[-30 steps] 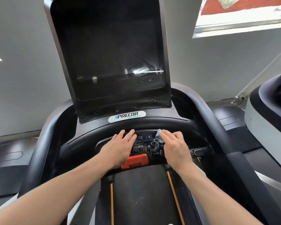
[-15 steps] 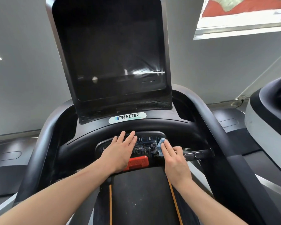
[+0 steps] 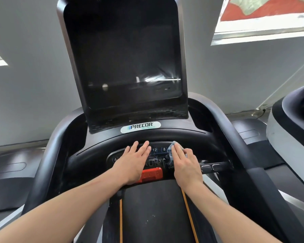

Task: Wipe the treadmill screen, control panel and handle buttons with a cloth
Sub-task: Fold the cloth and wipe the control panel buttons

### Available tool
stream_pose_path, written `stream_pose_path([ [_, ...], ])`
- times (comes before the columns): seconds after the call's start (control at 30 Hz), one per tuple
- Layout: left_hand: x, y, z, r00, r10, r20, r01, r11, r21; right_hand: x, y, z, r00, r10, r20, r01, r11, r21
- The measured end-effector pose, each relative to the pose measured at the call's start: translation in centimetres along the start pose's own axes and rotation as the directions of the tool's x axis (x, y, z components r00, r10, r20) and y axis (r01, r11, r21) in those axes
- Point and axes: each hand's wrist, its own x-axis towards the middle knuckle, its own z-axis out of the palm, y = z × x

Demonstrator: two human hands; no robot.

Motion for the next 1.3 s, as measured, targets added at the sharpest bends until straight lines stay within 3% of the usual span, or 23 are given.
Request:
stream_pose_path([
  [0.2, 0.0, 0.0, 0.2, 1.000, 0.000, -0.015, 0.000, 1.000, 0.001, -3.7, -0.6, 0.9, 0.989, 0.018, 0.148, -0.019, 1.000, 0.005],
  [0.3, 0.0, 0.0, 0.3, 1.000, 0.005, -0.025, -0.005, 1.000, 0.006, -0.3, -0.5, 0.6, 0.993, 0.057, 0.105, -0.058, 0.998, 0.003],
  [0.47, -0.2, -0.1, 0.1, 1.000, 0.011, -0.023, -0.012, 1.000, -0.019, -5.0, -1.0, 0.3, 0.981, 0.116, 0.154, -0.129, 0.989, 0.078],
  [0.67, 0.2, -0.3, 0.5, 0.999, 0.013, -0.037, -0.014, 1.000, -0.026, -0.9, -0.8, 0.2, 0.988, 0.135, 0.080, -0.142, 0.985, 0.095],
  [0.83, -0.2, 0.1, 0.6, 0.999, 0.006, -0.051, -0.007, 1.000, -0.028, -5.8, -0.8, 1.2, 0.979, 0.119, 0.163, -0.138, 0.984, 0.109],
  [1.0, 0.0, -0.2, 0.6, 0.999, 0.017, -0.049, -0.018, 1.000, -0.018, -1.4, -0.8, 0.4, 0.983, 0.154, 0.096, -0.168, 0.973, 0.157],
  [1.1, 0.0, -0.2, 0.7, 0.999, 0.016, -0.046, -0.018, 0.999, -0.037, -4.5, -1.1, 1.2, 0.977, 0.192, 0.097, -0.207, 0.960, 0.190],
  [1.2, 0.0, -0.3, 0.7, 0.999, 0.014, -0.047, -0.016, 0.999, -0.038, -6.6, -1.1, 1.7, 0.971, 0.177, 0.161, -0.204, 0.964, 0.171],
  [1.3, 0.0, -0.3, 0.5, 0.999, 0.019, -0.039, -0.020, 1.000, -0.018, -2.8, -1.1, 1.1, 0.972, 0.181, 0.148, -0.201, 0.971, 0.127],
])
